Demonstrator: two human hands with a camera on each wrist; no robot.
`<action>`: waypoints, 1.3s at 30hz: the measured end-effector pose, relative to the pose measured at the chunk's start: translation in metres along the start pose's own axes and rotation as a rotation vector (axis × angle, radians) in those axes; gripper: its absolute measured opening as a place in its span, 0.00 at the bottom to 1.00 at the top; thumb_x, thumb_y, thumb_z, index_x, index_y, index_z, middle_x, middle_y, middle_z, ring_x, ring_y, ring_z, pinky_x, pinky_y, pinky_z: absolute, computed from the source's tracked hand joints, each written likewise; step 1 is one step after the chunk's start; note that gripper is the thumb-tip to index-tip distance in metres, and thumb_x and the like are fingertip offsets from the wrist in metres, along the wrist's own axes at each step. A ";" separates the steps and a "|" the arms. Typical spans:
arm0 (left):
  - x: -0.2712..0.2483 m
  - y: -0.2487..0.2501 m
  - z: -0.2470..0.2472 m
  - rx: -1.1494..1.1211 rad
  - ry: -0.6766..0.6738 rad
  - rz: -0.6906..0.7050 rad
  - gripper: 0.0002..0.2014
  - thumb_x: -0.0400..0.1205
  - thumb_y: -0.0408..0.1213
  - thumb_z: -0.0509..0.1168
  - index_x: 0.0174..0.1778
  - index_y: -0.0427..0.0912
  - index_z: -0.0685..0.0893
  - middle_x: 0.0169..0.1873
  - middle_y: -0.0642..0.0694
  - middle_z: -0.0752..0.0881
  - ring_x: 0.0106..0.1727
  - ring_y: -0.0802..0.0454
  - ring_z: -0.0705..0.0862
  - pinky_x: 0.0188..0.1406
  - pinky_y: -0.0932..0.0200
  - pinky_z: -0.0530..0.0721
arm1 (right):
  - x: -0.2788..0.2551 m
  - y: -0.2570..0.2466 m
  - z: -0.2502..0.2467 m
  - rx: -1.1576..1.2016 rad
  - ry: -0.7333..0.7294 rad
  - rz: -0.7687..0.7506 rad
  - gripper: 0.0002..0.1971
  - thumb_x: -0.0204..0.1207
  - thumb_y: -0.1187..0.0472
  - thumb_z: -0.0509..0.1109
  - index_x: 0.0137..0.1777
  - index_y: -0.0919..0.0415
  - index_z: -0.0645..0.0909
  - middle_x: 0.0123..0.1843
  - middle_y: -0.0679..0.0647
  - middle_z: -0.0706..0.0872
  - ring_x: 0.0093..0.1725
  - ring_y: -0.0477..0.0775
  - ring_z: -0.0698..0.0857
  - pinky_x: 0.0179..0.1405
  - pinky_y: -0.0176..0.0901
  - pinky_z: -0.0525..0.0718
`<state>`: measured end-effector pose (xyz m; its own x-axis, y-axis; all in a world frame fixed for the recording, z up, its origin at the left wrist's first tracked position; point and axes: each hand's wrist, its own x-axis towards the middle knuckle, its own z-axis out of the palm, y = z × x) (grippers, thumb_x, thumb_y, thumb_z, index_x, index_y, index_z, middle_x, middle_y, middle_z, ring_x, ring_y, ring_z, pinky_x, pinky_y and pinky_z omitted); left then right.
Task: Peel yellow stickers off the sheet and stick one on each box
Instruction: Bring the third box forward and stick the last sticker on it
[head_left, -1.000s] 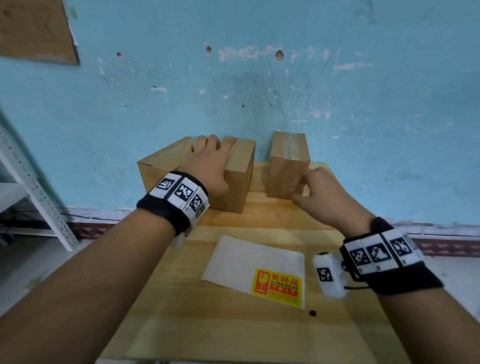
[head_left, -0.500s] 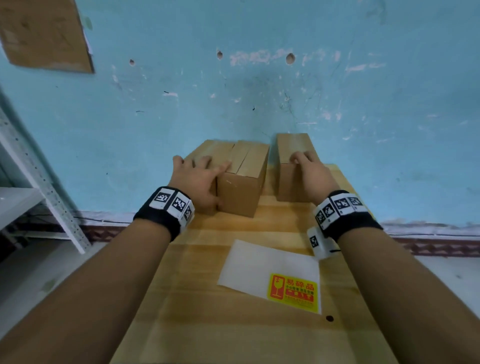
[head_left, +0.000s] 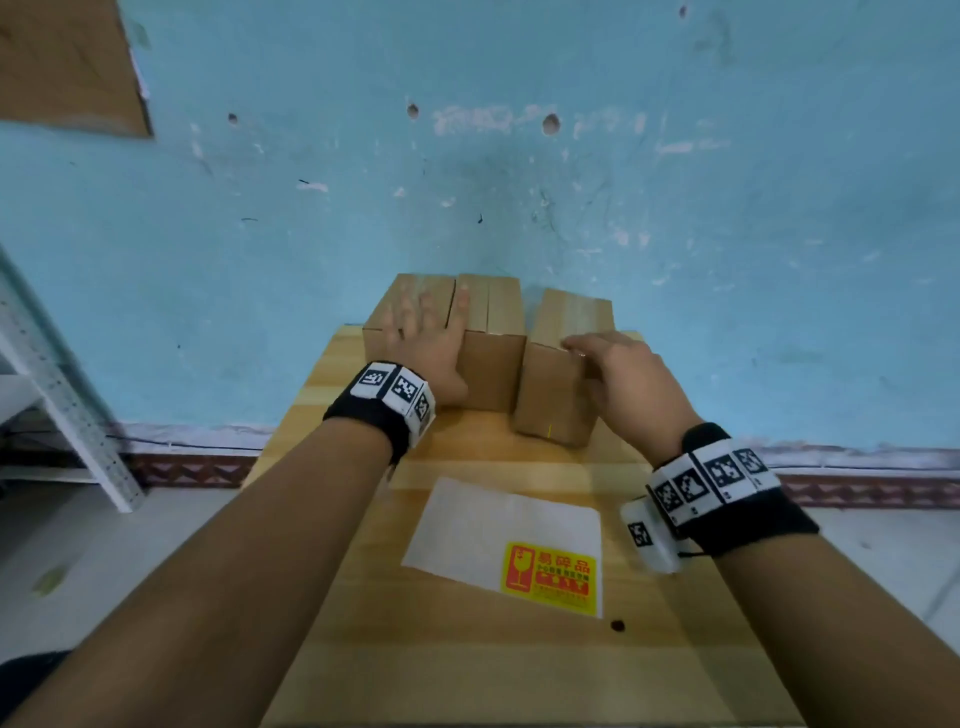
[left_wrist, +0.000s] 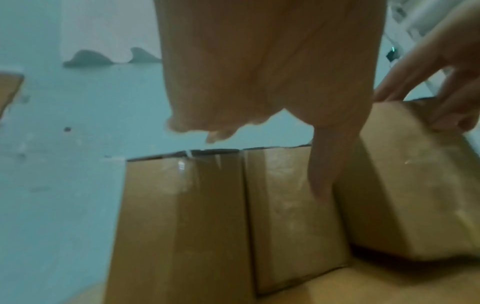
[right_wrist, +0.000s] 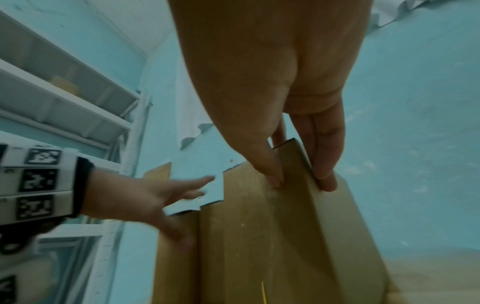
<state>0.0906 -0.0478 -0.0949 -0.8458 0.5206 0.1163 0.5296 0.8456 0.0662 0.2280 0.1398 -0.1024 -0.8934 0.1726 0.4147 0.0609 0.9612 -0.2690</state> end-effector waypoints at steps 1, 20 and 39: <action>-0.005 0.007 0.000 -0.109 0.017 0.088 0.58 0.74 0.48 0.75 0.87 0.52 0.35 0.88 0.39 0.38 0.88 0.38 0.37 0.86 0.37 0.45 | -0.006 -0.006 -0.001 -0.005 0.010 -0.010 0.28 0.72 0.71 0.64 0.72 0.53 0.80 0.68 0.57 0.86 0.64 0.66 0.85 0.60 0.59 0.85; -0.060 0.036 0.013 -0.564 -0.015 0.176 0.38 0.68 0.56 0.79 0.72 0.59 0.71 0.70 0.45 0.62 0.61 0.47 0.79 0.70 0.55 0.77 | -0.068 -0.013 0.011 0.566 -0.173 -0.205 0.26 0.78 0.78 0.63 0.63 0.49 0.89 0.86 0.47 0.68 0.83 0.44 0.70 0.71 0.40 0.81; -0.061 -0.013 0.001 -0.471 -0.081 0.248 0.34 0.76 0.36 0.74 0.75 0.56 0.66 0.84 0.45 0.58 0.79 0.46 0.69 0.67 0.55 0.76 | -0.074 0.004 0.018 0.168 -0.591 0.251 0.28 0.65 0.56 0.86 0.65 0.54 0.82 0.53 0.48 0.84 0.55 0.51 0.83 0.54 0.44 0.82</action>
<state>0.1356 -0.0903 -0.1037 -0.6842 0.7210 0.1098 0.6697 0.5615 0.4860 0.2861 0.1273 -0.1499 -0.9578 0.1938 -0.2121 0.2714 0.8524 -0.4470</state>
